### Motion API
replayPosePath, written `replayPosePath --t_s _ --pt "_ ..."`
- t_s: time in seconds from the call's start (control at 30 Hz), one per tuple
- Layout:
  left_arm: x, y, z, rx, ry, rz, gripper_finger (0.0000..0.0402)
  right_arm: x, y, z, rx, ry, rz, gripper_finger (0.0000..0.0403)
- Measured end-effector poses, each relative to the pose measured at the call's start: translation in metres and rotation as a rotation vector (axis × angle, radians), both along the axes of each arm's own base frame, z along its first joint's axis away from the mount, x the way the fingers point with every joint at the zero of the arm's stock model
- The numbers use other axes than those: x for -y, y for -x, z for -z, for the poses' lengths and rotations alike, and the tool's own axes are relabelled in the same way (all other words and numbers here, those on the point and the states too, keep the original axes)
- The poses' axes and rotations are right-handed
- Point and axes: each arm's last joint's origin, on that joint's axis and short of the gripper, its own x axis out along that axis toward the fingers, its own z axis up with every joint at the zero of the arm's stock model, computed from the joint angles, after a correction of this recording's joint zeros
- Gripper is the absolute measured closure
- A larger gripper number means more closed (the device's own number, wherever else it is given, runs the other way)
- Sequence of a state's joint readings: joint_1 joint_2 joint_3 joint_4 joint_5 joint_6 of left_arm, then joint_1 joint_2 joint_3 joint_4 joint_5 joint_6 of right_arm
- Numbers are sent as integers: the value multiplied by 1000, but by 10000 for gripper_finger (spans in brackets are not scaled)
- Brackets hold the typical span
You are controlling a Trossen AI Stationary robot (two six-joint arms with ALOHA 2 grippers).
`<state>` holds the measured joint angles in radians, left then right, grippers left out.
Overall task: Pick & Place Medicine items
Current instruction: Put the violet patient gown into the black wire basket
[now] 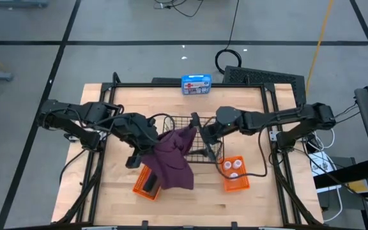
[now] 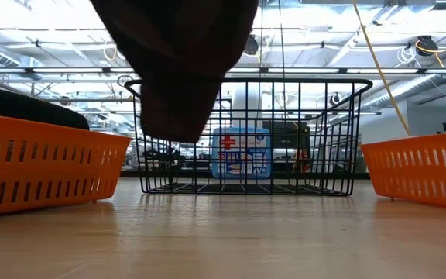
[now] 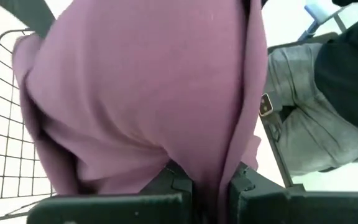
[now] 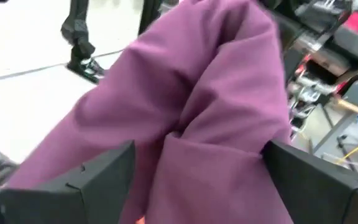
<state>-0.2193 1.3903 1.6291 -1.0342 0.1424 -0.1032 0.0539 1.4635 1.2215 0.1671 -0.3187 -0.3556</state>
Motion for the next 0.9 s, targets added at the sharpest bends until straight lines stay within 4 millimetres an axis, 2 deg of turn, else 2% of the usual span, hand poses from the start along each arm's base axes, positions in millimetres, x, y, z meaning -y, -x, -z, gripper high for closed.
replayPosePath --t_s 0.43,0.63,0.9 --pt "2 -3 -4 54 47 55 377 16 -4 4 -23 -36 56 62" --pt "11 -1 -4 46 52 69 377 18 2 -8 26 -58 62 62" --pt "11 -9 2 23 56 73 377 13 -9 7 -32 -122 -94 62"
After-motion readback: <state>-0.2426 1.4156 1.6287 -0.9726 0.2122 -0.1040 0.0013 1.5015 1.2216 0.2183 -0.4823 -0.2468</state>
